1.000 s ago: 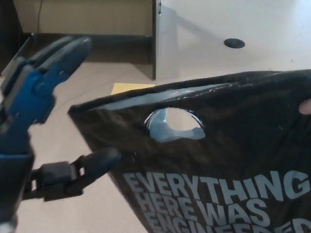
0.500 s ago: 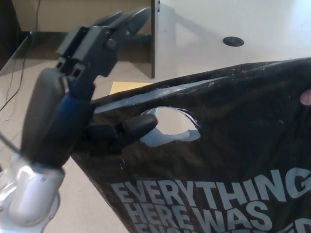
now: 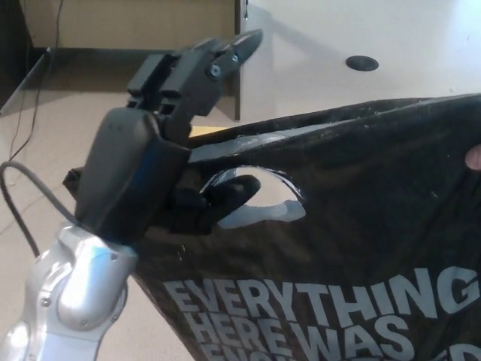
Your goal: A person is holding a plastic bag and the robot extends its left hand to grab the bag by hooking its thumb into the holes at the top and brings its hand down by its side. Then it extends its arm again to hand the plastic bag back to the person.
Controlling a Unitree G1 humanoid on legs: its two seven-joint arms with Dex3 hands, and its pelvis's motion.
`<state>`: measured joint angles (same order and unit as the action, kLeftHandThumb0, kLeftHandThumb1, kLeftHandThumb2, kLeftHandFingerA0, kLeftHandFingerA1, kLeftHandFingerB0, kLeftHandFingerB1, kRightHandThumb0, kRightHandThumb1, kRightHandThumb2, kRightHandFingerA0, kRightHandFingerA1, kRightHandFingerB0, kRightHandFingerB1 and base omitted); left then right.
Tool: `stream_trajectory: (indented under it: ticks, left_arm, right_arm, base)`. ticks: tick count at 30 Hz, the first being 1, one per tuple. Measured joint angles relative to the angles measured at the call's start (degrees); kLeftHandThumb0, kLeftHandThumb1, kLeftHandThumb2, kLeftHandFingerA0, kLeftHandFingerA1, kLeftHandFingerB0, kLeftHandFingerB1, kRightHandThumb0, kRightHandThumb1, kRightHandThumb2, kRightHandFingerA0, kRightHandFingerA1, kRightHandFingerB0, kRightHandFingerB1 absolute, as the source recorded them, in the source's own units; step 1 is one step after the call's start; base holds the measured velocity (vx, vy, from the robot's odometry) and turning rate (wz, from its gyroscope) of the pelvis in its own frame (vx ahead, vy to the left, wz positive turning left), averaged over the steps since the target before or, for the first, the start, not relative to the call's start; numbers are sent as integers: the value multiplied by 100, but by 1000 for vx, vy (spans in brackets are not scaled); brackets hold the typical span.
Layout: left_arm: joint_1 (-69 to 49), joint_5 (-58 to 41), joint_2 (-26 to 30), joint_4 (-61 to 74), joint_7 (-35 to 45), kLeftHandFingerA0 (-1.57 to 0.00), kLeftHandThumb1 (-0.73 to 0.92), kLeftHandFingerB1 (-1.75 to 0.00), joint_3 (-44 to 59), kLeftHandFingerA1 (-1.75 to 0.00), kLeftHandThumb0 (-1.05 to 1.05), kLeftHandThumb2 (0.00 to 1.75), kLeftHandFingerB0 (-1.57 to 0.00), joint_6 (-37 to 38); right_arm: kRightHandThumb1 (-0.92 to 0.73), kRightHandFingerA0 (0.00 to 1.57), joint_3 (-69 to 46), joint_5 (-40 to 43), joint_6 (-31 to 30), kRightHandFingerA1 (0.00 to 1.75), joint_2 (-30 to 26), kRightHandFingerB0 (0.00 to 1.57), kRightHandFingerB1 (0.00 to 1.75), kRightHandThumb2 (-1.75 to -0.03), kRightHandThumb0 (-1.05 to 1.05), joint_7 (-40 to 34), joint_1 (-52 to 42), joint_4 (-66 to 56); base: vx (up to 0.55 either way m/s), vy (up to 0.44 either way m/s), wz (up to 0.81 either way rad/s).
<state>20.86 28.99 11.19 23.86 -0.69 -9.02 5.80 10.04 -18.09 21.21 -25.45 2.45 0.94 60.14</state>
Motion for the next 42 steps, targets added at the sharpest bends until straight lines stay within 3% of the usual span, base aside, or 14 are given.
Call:
stream_trajectory:
  ticks: [3, 10, 11, 12, 22, 25, 27, 29, 30, 32, 35, 36, 39, 42]
  left_arm:
    - [83, 106, -47, -111, 11, -1, 30, -48, -122, -48, -29, 86, 0, -67]
    - [355, 503, -300, -494, 0, -19, 48, -27, -474, -32, -46, 56, -16, -221]
    - [418, 568, -341, -566, -7, -6, 33, -50, -522, -50, -27, 88, -5, -237]
    - [474, 616, -379, -632, -20, -28, 40, -35, -561, -42, -54, 68, -15, -244]
    - [1073, 1233, -779, -1361, -430, -46, 49, -31, -930, -39, -39, 55, -33, -301]
    - [1280, 1331, -866, -1624, -662, -50, 54, -33, -950, -39, -34, 56, -38, -282]
    - [1397, 1378, -891, -1800, -841, -61, 51, -46, -955, -57, -41, 77, -40, -231]
    - [1504, 1450, -904, -1947, -1005, -82, 68, -38, -970, -152, -28, 62, -53, -209]
    - [1554, 1500, -903, -2013, -1089, -127, 63, -59, -980, -140, -27, 96, -54, -203]
    - [1666, 1574, -896, -2156, -1242, -94, 72, -40, -996, -175, -16, 61, -62, -174]
    - [1904, 1659, -894, -2417, -1517, -123, 55, -63, -1006, -137, -22, 91, -65, -69]
    - [1952, 1677, -894, -2470, -1587, -90, 66, -47, -1006, -175, -24, 59, -78, -30]
    - [2079, 1747, -881, -2680, -1881, -96, 69, -108, -1009, -172, -13, 67, -82, 114]
    - [2118, 1812, -877, -2810, -2122, -95, 72, -108, -1024, -174, -17, 68, -80, 185]
  right_arm:
    - [-59, 62, -2, 2, 0, 58, -1, 51, 52, -80, -39, 0, -8, -4]
    - [-59, 63, -1, 2, 1, 58, -8, 51, 52, -81, -40, 1, -74, -96]
    - [-70, 72, -1, 2, 1, 50, -9, 54, 41, -61, -33, 1, -81, -110]
    - [-70, 72, -1, 2, 0, 50, -10, 54, 41, -61, -33, 1, -90, -124]
    - [-59, 67, -3, 3, -5, 60, -10, 51, 52, -81, -40, 1, -126, -217]
    - [-70, 71, -2, 2, -5, 48, -10, 56, 41, -60, -33, 1, -116, -218]
    - [-59, 65, -3, 3, -5, 59, -10, 51, 52, -80, -40, 2, -116, -220]
    - [-70, 69, -7, 6, -5, 47, -9, 55, 41, -60, -34, 6, -116, -222]
    - [-59, 66, -7, 6, -5, 60, -9, 53, 53, -81, -39, 6, -115, -222]
    - [-59, 66, -7, 5, -5, 60, -8, 53, 53, -81, -39, 7, -116, -221]
    - [-70, 71, 3, 2, -4, 48, -7, 56, 42, -60, -32, 6, -116, -223]
    - [-59, 64, 5, 1, -4, 59, -7, 51, 52, -80, -39, 6, -117, -225]
    - [-60, 66, 6, 2, -5, 59, -7, 52, 52, -81, -39, 7, -117, -238]
    - [-71, 71, 7, 1, -5, 47, -7, 56, 41, -60, -34, 7, -117, -254]
  base:
    - [0, 0, 0]
    - [0, 0, 0]
    - [0, 0, 0]
    - [0, 0, 0]
    - [0, 0, 0]
    - [0, 0, 0]
    - [0, 0, 0]
    - [0, 0, 0]
    - [0, 0, 0]
    - [0, 0, 0]
    - [0, 0, 0]
    - [0, 0, 0]
    - [0, 0, 0]
    - [0, 0, 0]
